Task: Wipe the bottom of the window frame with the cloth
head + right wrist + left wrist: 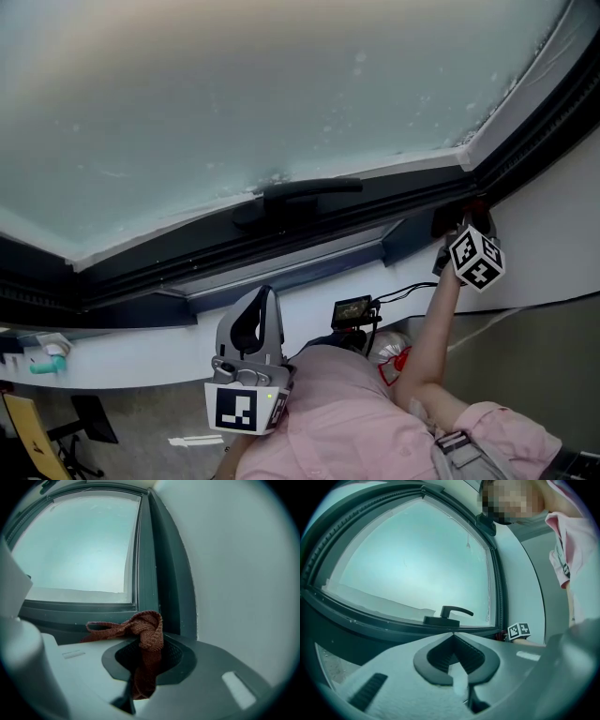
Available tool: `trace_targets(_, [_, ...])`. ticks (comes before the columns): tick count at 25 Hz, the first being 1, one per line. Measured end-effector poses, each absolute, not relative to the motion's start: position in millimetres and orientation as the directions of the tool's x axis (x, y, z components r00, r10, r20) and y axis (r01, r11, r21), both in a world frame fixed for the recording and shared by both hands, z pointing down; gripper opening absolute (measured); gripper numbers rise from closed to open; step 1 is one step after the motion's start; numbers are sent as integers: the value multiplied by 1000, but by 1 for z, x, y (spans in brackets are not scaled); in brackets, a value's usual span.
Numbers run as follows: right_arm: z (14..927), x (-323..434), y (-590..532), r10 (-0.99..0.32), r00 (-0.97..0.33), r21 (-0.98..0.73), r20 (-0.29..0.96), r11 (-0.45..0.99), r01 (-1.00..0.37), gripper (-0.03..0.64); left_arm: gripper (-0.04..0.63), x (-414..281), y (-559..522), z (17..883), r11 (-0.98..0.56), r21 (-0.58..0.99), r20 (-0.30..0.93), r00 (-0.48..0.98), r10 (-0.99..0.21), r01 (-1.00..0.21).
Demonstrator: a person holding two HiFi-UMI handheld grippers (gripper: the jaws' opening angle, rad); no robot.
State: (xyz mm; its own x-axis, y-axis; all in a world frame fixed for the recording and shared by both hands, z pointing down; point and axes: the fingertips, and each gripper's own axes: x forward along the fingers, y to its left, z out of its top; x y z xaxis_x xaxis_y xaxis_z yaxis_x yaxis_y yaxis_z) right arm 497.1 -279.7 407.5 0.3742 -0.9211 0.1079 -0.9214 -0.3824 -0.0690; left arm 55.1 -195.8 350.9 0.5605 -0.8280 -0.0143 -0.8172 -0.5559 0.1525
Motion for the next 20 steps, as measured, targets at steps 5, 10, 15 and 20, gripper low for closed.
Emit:
trace_targets(5, [407,494,-281,-935,336,-32,116,-342,-939,51,-6,42,-188,353,-532,168,-16,537,-843,-830])
trace_targets(10, [408,475,-268,-950,278,42,140,-275,-961,52,-6,23,-175,360,-505,193,-6,514,-858,-841])
trace_targets(15, [388,437,-246,-972,205,99,113,-195,-976,54,-6,0,-162,365,-486,201,-9,495,-869,-851])
trace_targets(20, [362,390,-207,-993,87,112,75,-79,-991,57,-6,-34,-144,372,-437,222,-4,447,-895,-872])
